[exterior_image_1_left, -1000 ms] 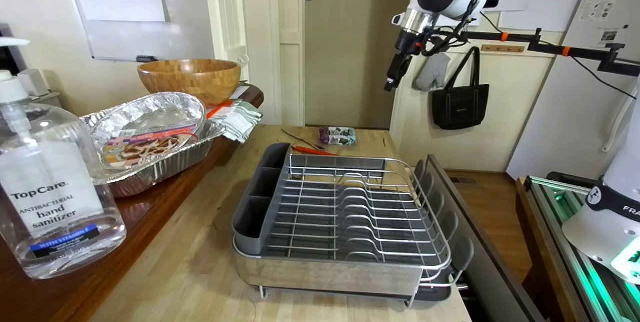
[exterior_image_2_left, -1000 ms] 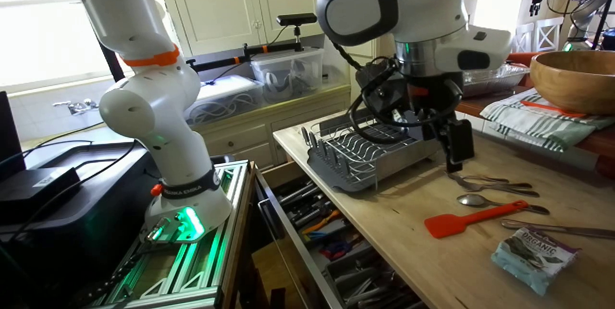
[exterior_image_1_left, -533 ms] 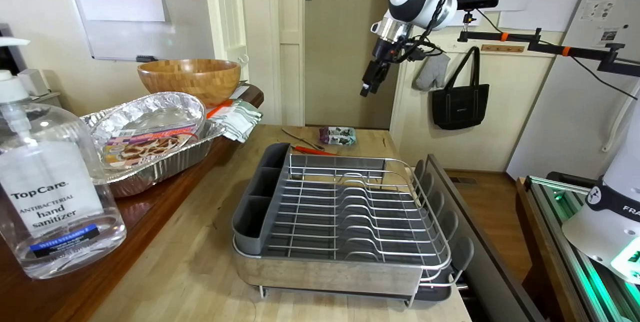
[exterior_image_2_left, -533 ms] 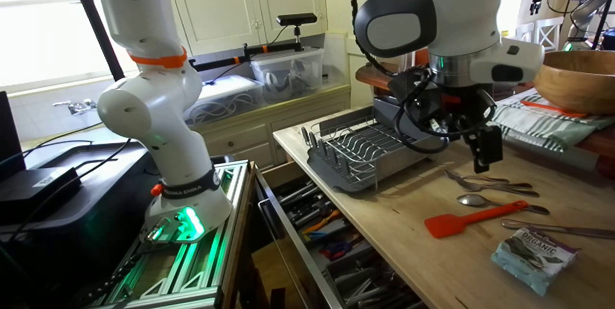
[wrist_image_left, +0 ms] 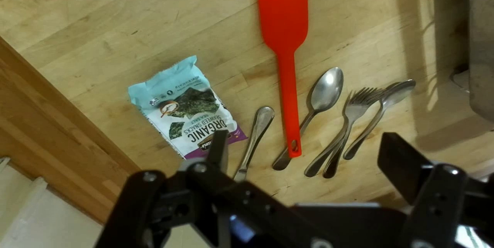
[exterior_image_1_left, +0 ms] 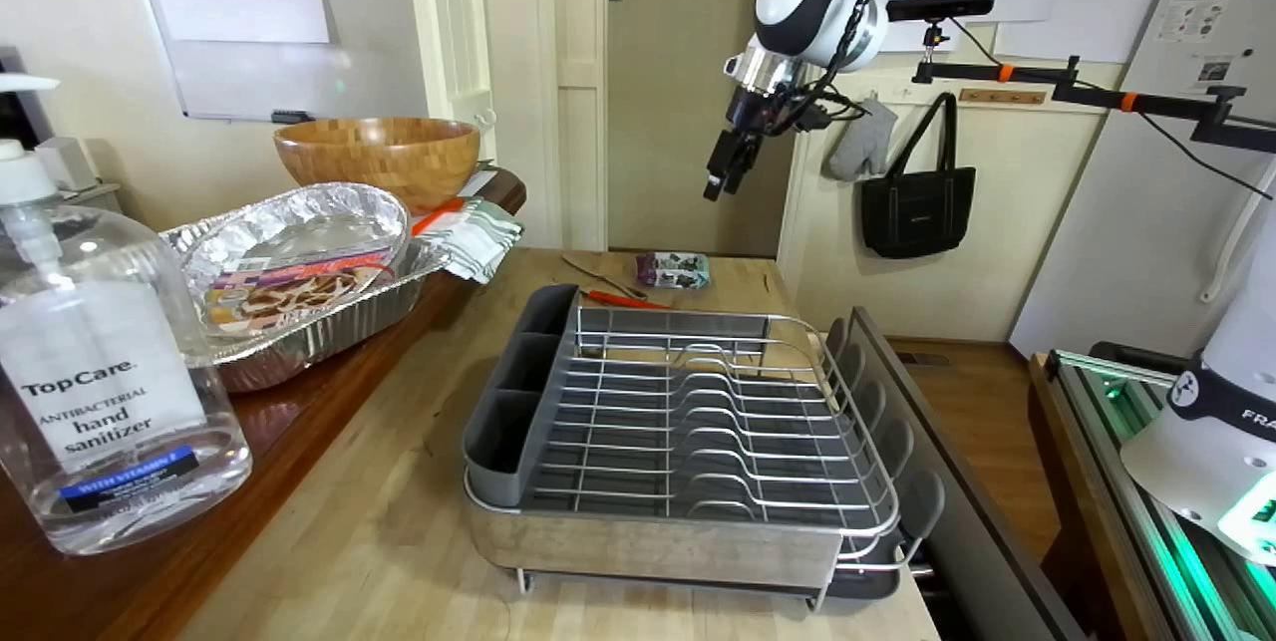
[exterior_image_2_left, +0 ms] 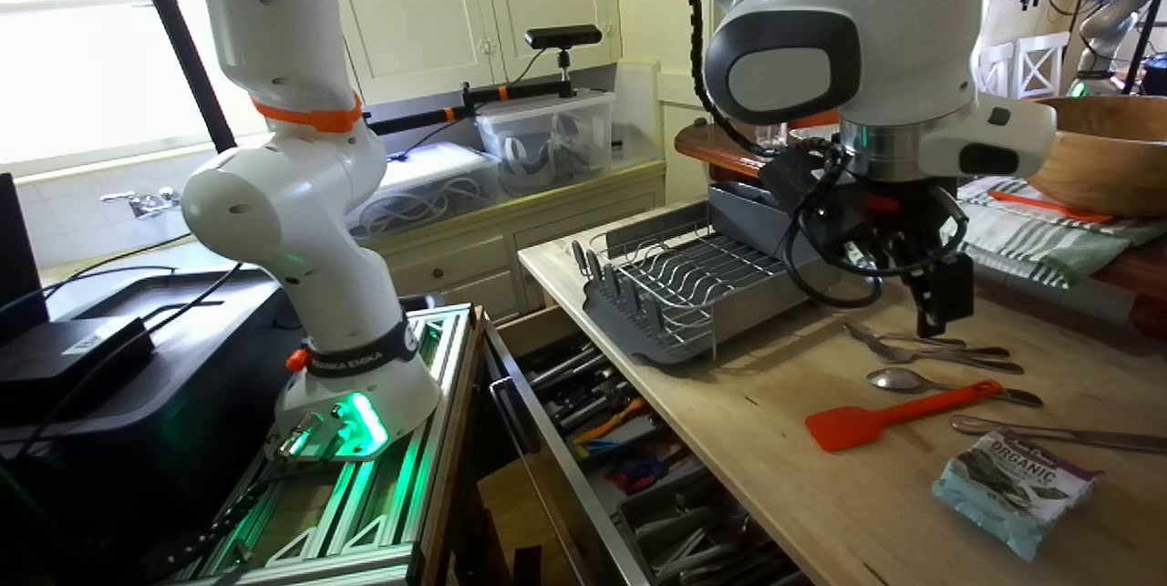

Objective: Move the fork on the table to the rightmost cutlery section of the plate rack

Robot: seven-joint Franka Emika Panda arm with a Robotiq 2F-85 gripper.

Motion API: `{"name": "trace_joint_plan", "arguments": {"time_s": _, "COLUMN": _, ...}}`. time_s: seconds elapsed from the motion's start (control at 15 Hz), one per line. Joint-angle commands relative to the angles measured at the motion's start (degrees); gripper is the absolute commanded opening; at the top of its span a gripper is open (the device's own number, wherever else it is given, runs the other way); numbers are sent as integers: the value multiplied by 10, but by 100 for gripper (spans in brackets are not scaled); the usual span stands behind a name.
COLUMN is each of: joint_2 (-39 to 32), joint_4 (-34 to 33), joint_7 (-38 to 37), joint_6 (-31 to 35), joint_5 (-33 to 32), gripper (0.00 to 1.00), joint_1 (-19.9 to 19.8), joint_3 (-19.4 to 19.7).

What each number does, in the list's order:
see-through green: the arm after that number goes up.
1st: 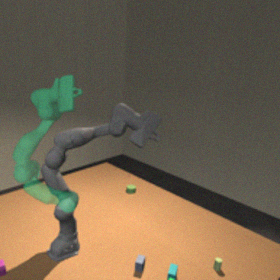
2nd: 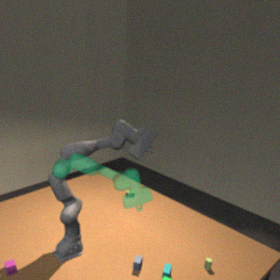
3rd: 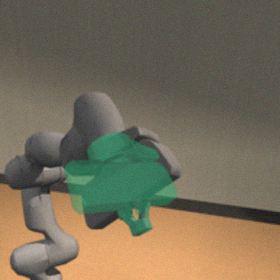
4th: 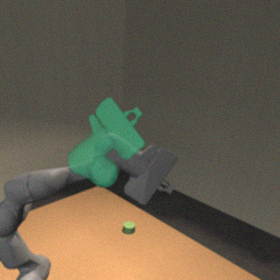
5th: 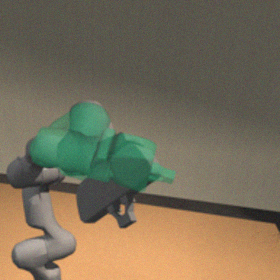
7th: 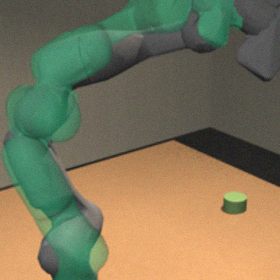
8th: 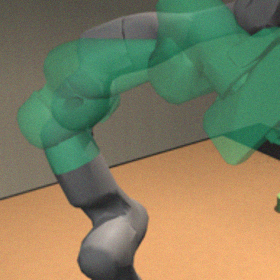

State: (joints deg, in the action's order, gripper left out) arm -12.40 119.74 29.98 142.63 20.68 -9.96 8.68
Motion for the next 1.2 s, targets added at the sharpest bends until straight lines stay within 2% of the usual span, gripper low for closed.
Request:
{"name": "trace_joint_plan", "arguments": {"time_s": 0.0, "joint_2": 1, "joint_4": 0, "joint_7": -5, "joint_6": 0, "joint_5": -7, "gripper": 100, "joint_1": -17, "joint_3": -18}}
{"name": "trace_joint_plan", "arguments": {"time_s": 0.2, "joint_2": 1, "joint_4": -1, "joint_7": -5, "joint_6": 0, "joint_5": -7, "gripper": 100, "joint_1": -17, "joint_3": -18}}
{"name": "trace_joint_plan", "arguments": {"time_s": 0.53, "joint_2": -40, "joint_4": -31, "joint_7": -61, "joint_6": 34, "joint_5": -19, "gripper": 100, "joint_1": -12, "joint_3": -23}}
{"name": "trace_joint_plan", "arguments": {"time_s": 1.13, "joint_2": -177, "joint_4": -175, "joint_7": -70, "joint_6": 29, "joint_5": -14, "gripper": 100, "joint_1": -36, "joint_3": -76}}
